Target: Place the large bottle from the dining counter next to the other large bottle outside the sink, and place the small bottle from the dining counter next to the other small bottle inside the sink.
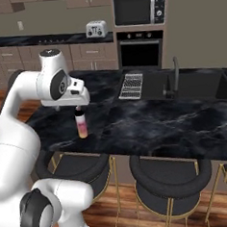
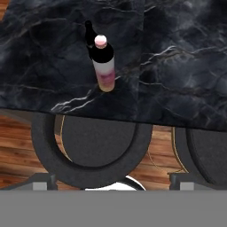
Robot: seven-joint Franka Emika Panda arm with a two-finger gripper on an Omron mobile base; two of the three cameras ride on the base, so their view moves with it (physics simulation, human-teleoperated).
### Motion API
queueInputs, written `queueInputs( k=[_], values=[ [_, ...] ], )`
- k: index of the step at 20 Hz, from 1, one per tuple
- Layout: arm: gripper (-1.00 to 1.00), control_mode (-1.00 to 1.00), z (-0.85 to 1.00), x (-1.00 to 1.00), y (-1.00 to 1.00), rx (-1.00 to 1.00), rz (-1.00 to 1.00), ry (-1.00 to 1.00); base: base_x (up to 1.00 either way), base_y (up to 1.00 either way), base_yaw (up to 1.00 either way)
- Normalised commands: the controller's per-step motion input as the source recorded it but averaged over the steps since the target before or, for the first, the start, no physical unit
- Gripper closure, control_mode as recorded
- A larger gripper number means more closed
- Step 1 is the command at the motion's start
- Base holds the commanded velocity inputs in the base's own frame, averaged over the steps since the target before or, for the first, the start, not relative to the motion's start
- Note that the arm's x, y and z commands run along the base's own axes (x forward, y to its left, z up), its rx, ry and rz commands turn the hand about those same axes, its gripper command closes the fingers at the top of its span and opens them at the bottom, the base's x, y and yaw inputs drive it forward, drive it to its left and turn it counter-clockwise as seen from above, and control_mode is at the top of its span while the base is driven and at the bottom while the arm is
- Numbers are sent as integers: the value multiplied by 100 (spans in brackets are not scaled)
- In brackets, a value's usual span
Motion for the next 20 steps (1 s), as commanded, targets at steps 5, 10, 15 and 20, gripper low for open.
queueInputs(
  k=[5, 10, 15, 20],
  values=[
    [-100, -100, -23, 5, 12, 0, 0, 0, 0, 0, 0],
    [-100, -100, -13, 7, 13, 0, 0, 0, 0, 0, 0],
    [-100, -100, -5, 5, 5, 0, 0, 0, 0, 0, 0],
    [-100, -100, -1, 0, 3, 0, 0, -6, 0, 0, 0]
  ],
)
